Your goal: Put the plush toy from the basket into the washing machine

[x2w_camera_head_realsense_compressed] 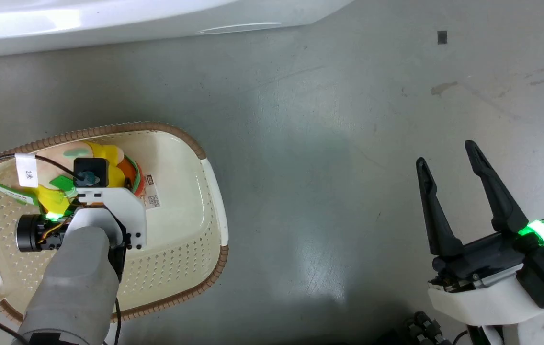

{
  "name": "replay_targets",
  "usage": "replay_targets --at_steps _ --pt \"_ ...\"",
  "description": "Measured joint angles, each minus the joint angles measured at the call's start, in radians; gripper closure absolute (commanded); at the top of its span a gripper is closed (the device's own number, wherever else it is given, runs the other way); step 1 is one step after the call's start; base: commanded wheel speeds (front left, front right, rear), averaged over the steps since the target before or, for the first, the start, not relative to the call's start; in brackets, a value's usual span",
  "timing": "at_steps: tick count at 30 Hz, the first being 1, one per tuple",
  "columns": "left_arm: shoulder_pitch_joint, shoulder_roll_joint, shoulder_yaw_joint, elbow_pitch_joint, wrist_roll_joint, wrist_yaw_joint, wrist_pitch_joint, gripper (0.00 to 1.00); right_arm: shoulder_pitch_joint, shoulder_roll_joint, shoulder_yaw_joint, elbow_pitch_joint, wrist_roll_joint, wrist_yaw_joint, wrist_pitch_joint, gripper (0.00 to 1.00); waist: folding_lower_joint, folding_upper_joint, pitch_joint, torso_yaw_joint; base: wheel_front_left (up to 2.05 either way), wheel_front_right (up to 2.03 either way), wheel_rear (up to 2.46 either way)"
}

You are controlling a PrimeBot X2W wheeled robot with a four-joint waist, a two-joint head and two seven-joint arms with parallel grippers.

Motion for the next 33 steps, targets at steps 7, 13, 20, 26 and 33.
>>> replay_targets --at_steps 7,13,20,26,33 --pt "-0.005 0.007 -0.003 0.0 -0.015 -0.006 0.0 1.0 -0.003 0.0 -0.019 0.002 0.0 0.0 0.0 0.0 0.0 0.0 0.001 0.0 0.0 0.0 0.0" --pt "-0.002 0.008 -0.007 0.003 -0.024 -0.021 -0.003 1.0 -0.005 0.0 -0.017 0.01 -0.001 0.0 0.0 0.0 -0.0001 0.0 -0.012 0.003 0.0 0.0 0.0" --pt "0.033 0.008 -0.017 0.003 -0.034 -0.05 -0.015 1.0 -0.008 0.0 -0.013 0.025 -0.001 0.0 0.0 0.0 -0.0001 0.0 -0.058 0.002 0.0 0.0 0.0" --pt "0.085 0.0 -0.037 0.003 -0.034 -0.063 -0.025 1.0 -0.008 0.0 -0.012 0.049 -0.001 0.0 0.0 0.0 -0.0001 0.0 -0.124 0.004 0.0 0.0 0.0" --pt "0.155 -0.021 -0.051 0.003 -0.042 -0.075 -0.061 1.0 -0.005 0.0 -0.012 0.086 -0.001 0.0 0.0 0.0 0.0 0.0 -0.224 0.015 0.0 0.0 0.0"
